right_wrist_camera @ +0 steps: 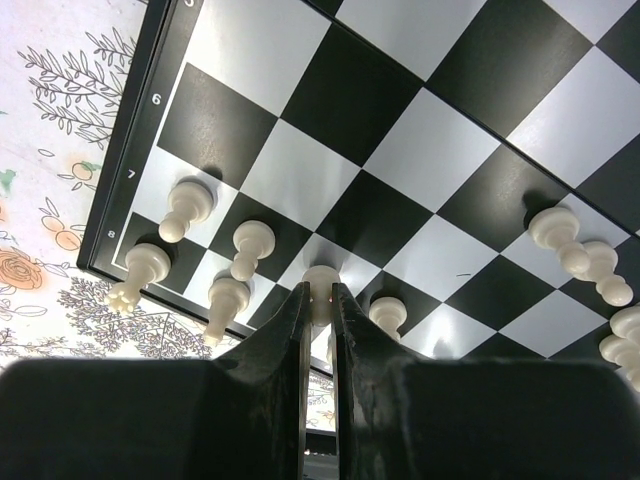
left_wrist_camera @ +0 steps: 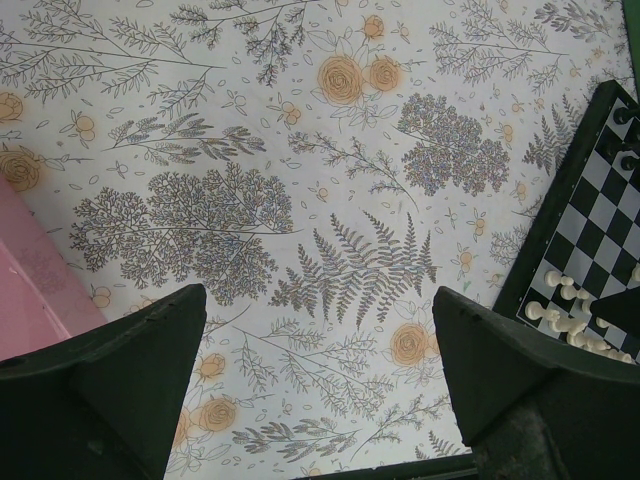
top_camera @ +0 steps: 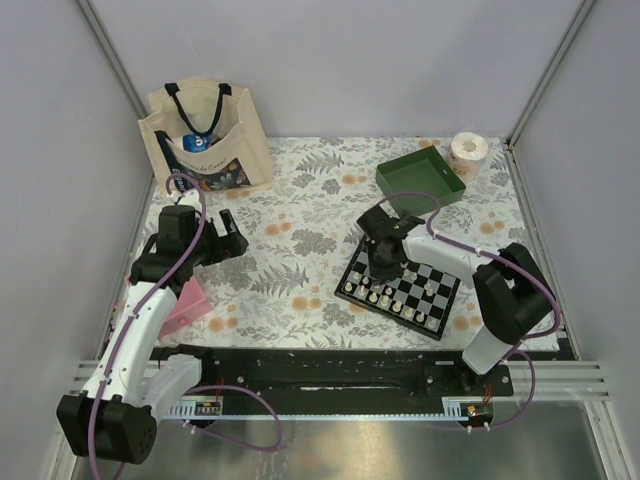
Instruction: Set up the chess pieces on the board
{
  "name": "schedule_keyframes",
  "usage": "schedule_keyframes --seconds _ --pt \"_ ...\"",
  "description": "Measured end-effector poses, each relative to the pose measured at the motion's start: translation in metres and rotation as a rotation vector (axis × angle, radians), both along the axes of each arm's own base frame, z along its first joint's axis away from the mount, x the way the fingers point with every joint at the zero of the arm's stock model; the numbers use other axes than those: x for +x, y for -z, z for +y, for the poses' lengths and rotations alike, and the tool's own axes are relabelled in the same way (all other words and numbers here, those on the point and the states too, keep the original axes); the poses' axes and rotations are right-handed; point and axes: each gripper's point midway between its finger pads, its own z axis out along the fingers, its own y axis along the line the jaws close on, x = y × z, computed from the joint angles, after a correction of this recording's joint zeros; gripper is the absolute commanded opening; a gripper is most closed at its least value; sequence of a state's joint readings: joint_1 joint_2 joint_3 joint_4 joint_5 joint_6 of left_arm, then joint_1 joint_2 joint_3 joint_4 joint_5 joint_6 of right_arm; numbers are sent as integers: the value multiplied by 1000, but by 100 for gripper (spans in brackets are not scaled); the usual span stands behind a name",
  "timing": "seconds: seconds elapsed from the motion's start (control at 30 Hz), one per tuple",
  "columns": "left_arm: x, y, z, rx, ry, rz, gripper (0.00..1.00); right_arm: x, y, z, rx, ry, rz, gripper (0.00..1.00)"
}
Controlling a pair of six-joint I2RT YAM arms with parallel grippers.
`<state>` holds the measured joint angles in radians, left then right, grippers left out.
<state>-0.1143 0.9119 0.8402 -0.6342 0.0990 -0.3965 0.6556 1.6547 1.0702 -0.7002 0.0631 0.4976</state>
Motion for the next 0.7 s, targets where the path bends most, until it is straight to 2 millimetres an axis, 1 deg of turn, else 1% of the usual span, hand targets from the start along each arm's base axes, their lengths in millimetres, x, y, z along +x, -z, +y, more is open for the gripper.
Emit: schedule_keyframes --seconds 0.27,0.43,0.7 --pt "0 0 0 0 0 0 99 -1 2 -2 -8 6 3 11" --pt "0 0 0 0 0 0 99 -1 2 -2 -9 7 3 19" --pt "0 0 0 0 0 0 99 -1 2 -2 -11 6 2 36"
